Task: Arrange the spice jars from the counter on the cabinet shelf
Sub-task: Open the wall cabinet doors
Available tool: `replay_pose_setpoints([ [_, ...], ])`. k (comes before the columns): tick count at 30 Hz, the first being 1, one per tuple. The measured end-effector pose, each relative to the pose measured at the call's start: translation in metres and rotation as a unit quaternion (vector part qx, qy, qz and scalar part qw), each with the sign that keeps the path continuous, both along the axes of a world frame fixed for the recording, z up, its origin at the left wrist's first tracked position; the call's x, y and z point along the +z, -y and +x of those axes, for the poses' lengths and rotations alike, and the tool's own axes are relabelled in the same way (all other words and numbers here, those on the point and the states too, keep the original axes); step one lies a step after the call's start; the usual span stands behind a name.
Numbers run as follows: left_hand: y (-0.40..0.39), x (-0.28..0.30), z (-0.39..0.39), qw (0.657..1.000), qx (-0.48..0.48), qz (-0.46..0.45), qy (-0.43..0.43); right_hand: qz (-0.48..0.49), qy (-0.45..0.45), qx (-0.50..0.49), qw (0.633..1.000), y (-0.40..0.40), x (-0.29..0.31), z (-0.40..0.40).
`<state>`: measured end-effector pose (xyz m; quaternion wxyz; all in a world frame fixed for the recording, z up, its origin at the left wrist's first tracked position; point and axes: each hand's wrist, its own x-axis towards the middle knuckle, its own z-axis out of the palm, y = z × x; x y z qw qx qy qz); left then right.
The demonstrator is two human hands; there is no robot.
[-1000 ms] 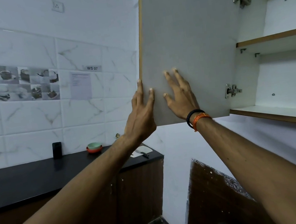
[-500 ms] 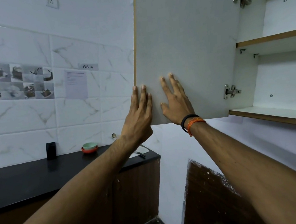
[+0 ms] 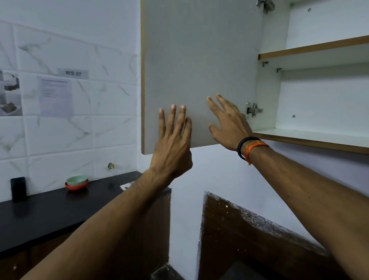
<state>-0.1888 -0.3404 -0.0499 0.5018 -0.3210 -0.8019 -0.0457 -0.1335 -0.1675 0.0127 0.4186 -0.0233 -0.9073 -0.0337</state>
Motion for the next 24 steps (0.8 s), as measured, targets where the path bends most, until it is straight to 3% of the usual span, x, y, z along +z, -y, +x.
replay_pose_setpoints([
  [9, -0.107, -0.011, 0.036, 0.984, -0.168, -0.05, 0.042, -0.01, -0.024, -0.117, 0.993, -0.103, -0.004, 0.094],
  [24, -0.266, -0.008, 0.122, 0.9, -0.412, -0.096, 0.105, -0.005, -0.014, -0.33, 0.944, -0.205, 0.0, 0.266],
])
